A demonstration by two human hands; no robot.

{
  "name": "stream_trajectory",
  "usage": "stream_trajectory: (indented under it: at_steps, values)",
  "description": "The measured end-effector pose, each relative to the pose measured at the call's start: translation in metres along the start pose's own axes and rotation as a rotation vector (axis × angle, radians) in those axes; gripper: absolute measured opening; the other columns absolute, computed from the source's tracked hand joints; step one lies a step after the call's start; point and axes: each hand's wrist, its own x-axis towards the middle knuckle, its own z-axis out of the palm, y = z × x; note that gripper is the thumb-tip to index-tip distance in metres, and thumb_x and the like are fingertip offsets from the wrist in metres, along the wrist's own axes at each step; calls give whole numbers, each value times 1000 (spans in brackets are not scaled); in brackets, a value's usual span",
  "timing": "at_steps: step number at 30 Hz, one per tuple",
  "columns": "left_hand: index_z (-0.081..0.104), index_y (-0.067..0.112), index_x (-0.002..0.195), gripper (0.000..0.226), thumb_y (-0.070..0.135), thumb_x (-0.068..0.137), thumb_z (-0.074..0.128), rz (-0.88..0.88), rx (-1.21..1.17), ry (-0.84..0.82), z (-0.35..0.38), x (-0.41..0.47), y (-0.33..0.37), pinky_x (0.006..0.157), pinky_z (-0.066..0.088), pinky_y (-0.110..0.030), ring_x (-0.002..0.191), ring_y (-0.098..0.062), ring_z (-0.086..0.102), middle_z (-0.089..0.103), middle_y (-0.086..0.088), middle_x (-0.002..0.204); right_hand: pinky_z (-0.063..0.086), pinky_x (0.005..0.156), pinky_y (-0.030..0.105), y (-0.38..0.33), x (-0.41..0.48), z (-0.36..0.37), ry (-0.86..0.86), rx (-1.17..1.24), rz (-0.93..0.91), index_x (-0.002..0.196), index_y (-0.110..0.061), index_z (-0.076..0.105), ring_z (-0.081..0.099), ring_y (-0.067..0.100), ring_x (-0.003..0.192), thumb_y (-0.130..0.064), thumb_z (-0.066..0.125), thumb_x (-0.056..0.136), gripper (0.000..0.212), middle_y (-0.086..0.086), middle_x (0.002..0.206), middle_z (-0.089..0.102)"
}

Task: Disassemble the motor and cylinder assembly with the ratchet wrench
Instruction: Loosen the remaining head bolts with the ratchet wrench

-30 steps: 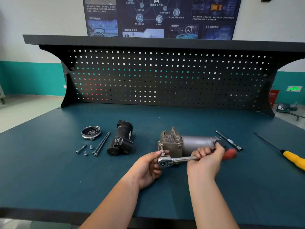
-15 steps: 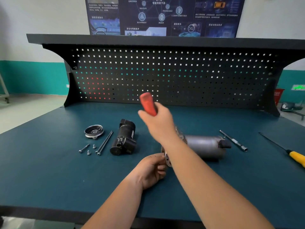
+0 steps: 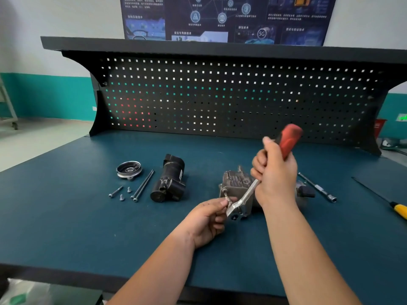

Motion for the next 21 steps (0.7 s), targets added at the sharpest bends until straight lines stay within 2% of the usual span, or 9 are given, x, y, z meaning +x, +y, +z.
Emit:
stream_trajectory:
  at_steps: [5, 12, 15, 17, 19, 21]
  values:
    - [78, 15, 85, 20, 20, 73, 64, 18, -37, 48, 0, 0, 0, 37, 27, -12, 39, 0, 34, 42, 8, 54, 19, 35, 17, 8, 4, -15, 192, 144, 44, 71, -17, 35, 28, 4, 37, -14, 52, 92, 27, -10, 44, 34]
    - [78, 16, 86, 20, 23, 76, 62, 51, -2, 56, 3, 0, 0, 38, 25, -11, 40, 0, 29, 38, 7, 59, 19, 36, 18, 14, 3, -25, 282, 182, -4, 68, -18, 32, 27, 6, 38, -16, 50, 93, 30, -10, 45, 34]
    - [77, 15, 84, 20, 20, 87, 58, 94, 77, 91, 4, -1, -1, 39, 21, -11, 41, 0, 27, 39, 7, 57, 20, 37, 19, 15, 1, -29, 356, 224, -11, 71, -18, 35, 28, 6, 40, -19, 50, 92, 26, -10, 47, 34]
    - [76, 14, 81, 21, 19, 91, 58, 170, 196, 168, 5, -1, -1, 39, 20, -13, 41, -2, 26, 36, 8, 53, 20, 37, 19, 17, 0, -33, 426, 269, -9, 75, -18, 36, 29, 6, 40, -20, 50, 92, 23, -11, 48, 34]
    - [71, 16, 73, 16, 19, 87, 65, 325, 386, 336, 3, -2, -2, 42, 28, -14, 42, -3, 34, 43, 11, 48, 21, 37, 19, 19, 0, -39, 490, 308, 12, 76, -18, 36, 30, 6, 41, -21, 50, 93, 22, -11, 49, 33]
    - [65, 20, 74, 15, 8, 84, 67, 522, 540, 531, 0, -1, -2, 56, 38, -10, 54, 2, 48, 57, 12, 61, 20, 38, 19, 23, 1, -44, 542, 342, 39, 74, -19, 34, 28, 7, 42, -22, 49, 93, 24, -10, 51, 32]
